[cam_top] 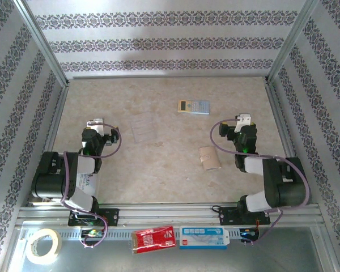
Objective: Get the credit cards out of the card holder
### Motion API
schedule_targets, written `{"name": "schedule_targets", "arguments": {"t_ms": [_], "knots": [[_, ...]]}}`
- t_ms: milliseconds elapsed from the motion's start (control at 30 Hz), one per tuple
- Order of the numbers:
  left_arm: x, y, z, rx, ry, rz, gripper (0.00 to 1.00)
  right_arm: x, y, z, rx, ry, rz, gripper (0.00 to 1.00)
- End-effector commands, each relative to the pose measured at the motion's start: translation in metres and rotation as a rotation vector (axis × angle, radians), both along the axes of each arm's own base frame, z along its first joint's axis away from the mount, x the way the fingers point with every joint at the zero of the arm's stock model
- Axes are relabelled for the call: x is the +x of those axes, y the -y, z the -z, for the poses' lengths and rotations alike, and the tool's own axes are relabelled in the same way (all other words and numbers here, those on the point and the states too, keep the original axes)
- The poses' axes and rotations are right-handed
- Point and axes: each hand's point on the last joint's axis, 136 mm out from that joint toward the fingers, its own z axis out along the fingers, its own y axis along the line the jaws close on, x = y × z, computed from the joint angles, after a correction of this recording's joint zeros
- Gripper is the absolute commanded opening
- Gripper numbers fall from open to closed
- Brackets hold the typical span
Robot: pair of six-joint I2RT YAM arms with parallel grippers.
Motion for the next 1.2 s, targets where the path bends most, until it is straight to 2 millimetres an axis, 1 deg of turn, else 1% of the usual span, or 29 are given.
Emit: {"name": "schedule_targets", "arguments": {"t_ms": [0, 33, 100, 167, 267, 400, 500, 533, 633, 700, 800, 867, 967, 1167], "knots": [[0.0, -0.008, -0.029, -0.008, 0.017, -0.051, 1.0, 0.002, -0.011, -0.032, -0.049, 0.0, -0.002, 0.98], [-0.001, -0.01, -0.036, -0.017, 0.006, -0.065, 1.0, 0.001, -0.01, -0.04, -0.026, -0.011, 0.029, 0.98], [-0.002, -0.016, -0.052, -0.066, 0.003, -0.119, 1.0, 0.0, -0.012, -0.051, 0.071, -0.046, 0.064, 0.98], [-0.007, -0.017, -0.062, -0.152, -0.023, -0.164, 1.0, -0.004, -0.017, -0.058, 0.168, -0.108, 0.08, 0.98], [-0.009, -0.007, -0.081, -0.251, -0.068, -0.144, 1.0, -0.01, -0.027, -0.068, 0.282, -0.161, 0.064, 0.98], [-0.017, 0.001, -0.101, -0.334, -0.054, -0.122, 1.0, -0.023, -0.04, -0.067, 0.389, -0.269, 0.037, 0.98], [-0.021, 0.018, -0.111, -0.394, -0.059, -0.037, 1.0, -0.038, -0.047, -0.057, 0.473, -0.375, 0.049, 0.98], [-0.023, 0.022, -0.112, -0.41, -0.064, -0.017, 1.0, -0.045, -0.052, -0.049, 0.501, -0.423, 0.047, 0.98], [-0.026, 0.033, -0.116, -0.435, -0.076, 0.042, 1.0, -0.065, -0.058, -0.025, 0.559, -0.547, 0.085, 0.93], [-0.027, 0.039, -0.117, -0.443, -0.084, 0.075, 1.0, -0.077, -0.067, -0.013, 0.57, -0.608, 0.079, 0.91], [-0.026, 0.046, -0.119, -0.452, -0.084, 0.119, 1.0, -0.091, -0.086, -0.001, 0.541, -0.67, 0.046, 0.9], [-0.026, 0.05, -0.121, -0.46, -0.078, 0.143, 1.0, -0.097, -0.099, 0.008, 0.523, -0.708, 0.027, 0.89], [-0.026, 0.053, -0.122, -0.468, -0.069, 0.164, 1.0, -0.103, -0.112, 0.023, 0.525, -0.757, 0.025, 0.84], [-0.027, 0.057, -0.121, -0.462, -0.071, 0.192, 1.0, -0.103, -0.13, 0.05, 0.509, -0.83, 0.02, 0.77]]}}
